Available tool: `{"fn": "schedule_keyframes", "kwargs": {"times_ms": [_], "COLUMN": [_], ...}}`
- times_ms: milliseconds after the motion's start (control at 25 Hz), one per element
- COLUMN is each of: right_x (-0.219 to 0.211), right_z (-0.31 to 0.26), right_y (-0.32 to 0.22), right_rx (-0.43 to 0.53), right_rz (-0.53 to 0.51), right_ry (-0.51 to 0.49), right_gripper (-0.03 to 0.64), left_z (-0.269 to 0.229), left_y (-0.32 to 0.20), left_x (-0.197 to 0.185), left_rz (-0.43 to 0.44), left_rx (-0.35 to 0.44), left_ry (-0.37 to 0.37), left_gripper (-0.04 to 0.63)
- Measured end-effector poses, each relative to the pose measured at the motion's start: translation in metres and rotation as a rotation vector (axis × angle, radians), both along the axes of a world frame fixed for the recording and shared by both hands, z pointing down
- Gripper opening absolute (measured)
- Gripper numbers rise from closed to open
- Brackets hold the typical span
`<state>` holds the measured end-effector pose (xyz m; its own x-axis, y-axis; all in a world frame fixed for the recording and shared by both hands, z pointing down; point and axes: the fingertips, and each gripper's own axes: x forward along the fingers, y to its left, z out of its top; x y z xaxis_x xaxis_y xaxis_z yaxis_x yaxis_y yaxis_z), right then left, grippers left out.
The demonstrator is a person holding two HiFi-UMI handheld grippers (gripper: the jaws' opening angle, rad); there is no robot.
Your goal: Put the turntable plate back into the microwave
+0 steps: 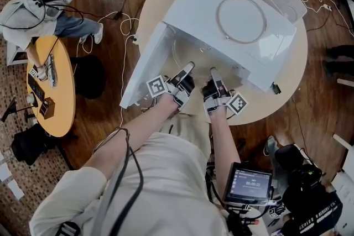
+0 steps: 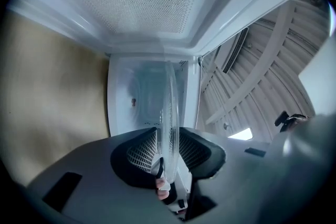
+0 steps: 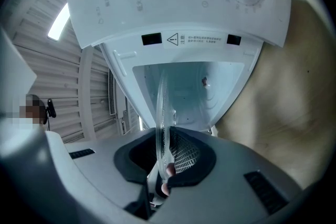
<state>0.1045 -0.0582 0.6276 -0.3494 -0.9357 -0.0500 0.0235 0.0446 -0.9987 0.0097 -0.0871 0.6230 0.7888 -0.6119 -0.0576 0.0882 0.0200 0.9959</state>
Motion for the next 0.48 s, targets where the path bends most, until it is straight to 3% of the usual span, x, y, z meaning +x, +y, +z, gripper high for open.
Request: {"fn": "schedule_keyframes", "kwargs": {"times_ms": [480], "right_x": [0.0053], "right_z": [0.0065], "right_y": [-0.0084], "right_rx": [-0.005], "right_rz": [0.051], "right_ry": [0.0], "right_gripper": [0.04], "left_z": [-0.0021], "left_y": [-0.0062], "left_x": [0.0081], "left_rz": [0.016], "left_rx": [-0.011], "left_ry": [0.016], "left_gripper": [0.104]}}
